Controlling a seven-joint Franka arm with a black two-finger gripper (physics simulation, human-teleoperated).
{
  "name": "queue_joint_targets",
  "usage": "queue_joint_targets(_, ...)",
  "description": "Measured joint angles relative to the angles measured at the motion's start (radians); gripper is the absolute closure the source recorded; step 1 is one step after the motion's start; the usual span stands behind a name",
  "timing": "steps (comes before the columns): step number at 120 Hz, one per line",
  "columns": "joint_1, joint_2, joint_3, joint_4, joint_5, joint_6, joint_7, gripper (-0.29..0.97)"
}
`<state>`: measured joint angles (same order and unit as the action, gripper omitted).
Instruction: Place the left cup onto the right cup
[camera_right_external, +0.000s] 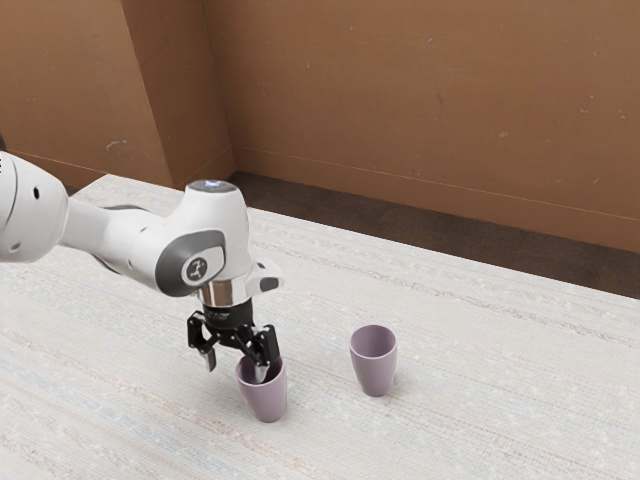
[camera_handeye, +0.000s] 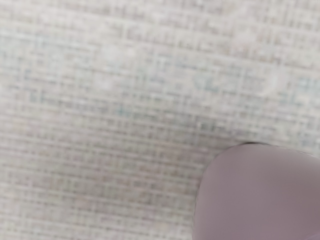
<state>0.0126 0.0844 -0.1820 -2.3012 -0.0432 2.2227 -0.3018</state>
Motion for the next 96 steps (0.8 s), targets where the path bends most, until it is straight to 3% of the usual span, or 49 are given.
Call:
queue_joint_targets(16,-0.002,0.002,0.000,0.001,0.001,0.012,-0.001,0.02)
queue_joint_targets(57,-0.002,0.000,0.000,0.005,0.015,0.023,-0.002,0.45)
queue_joint_targets(96,-0.007,0.000,-0.001,0.011,0.017,0.037,-0.005,0.70)
